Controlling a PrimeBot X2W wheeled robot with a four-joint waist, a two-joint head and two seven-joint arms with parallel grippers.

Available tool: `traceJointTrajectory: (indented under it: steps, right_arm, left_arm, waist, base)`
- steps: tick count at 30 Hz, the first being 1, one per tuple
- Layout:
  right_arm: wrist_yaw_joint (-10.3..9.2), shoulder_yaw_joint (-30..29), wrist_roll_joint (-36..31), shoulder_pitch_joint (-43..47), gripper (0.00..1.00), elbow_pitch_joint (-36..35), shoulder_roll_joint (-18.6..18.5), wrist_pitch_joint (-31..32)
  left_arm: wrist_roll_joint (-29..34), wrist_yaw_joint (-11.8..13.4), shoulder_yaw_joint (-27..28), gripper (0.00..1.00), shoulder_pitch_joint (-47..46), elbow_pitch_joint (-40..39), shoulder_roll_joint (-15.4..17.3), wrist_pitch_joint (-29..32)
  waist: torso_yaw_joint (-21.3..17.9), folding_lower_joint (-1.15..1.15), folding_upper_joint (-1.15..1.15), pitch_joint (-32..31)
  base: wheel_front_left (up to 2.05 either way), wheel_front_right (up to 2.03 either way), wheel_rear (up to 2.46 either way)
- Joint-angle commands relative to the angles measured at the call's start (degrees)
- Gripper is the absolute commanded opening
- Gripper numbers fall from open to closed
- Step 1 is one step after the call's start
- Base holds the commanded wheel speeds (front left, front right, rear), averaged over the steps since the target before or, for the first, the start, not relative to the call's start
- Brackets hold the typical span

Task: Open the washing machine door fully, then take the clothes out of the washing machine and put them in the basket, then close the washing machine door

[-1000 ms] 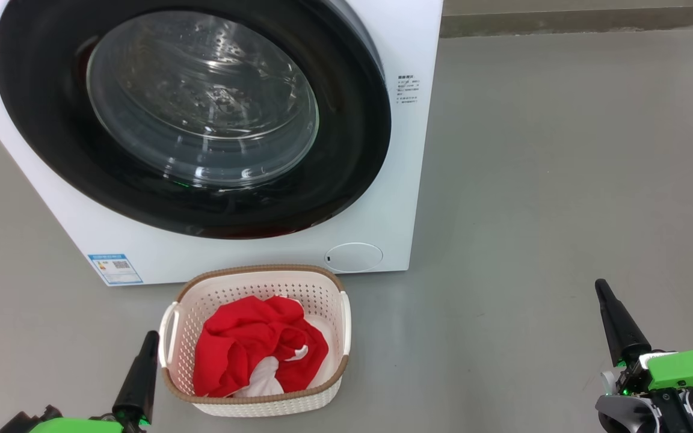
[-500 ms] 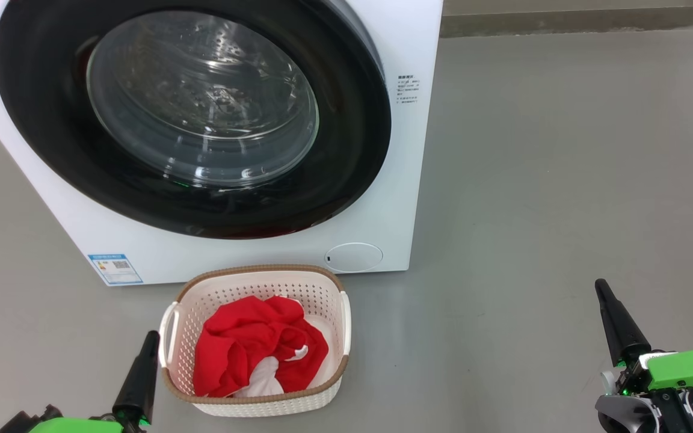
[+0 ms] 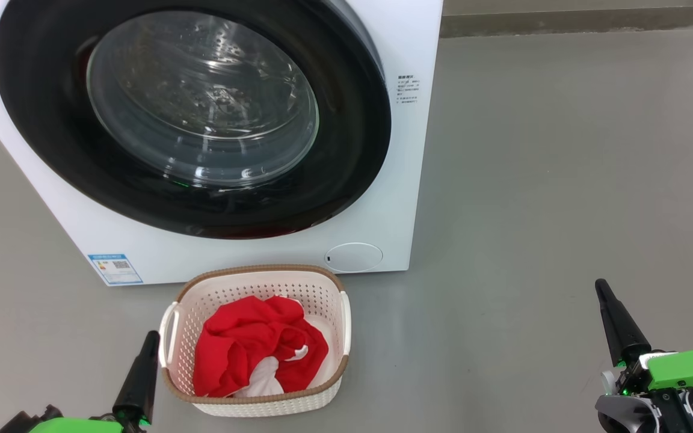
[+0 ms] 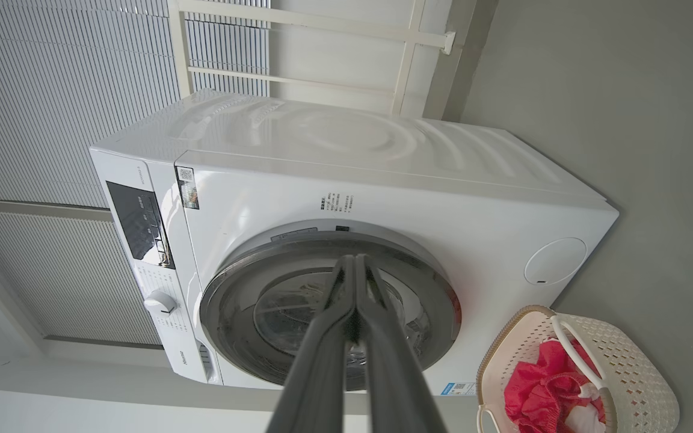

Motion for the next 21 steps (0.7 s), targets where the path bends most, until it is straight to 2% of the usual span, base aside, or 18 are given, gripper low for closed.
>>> traceJointTrajectory:
  steps: [1, 21]
  right_arm:
    - [0.03, 0.8, -0.4, -2.5, 0.0, -1.4, -0.4, 0.4]
    - [0.03, 0.8, -0.4, -2.5, 0.0, -1.4, -0.3, 0.5]
  left_arm:
    - [0.5, -0.4, 2.0, 0.0, -2.3, -1.2, 0.5, 0.2]
    - [0.5, -0.4, 2.1, 0.0, -2.4, -1.2, 0.4, 0.3]
  waist:
    - [0.0, 0.0, 0.0, 0.0]
    - [0.0, 0.0, 0.0, 0.0]
  base:
    - [0.0, 0.0, 0.0]
    - [0.0, 0.0, 0.0]
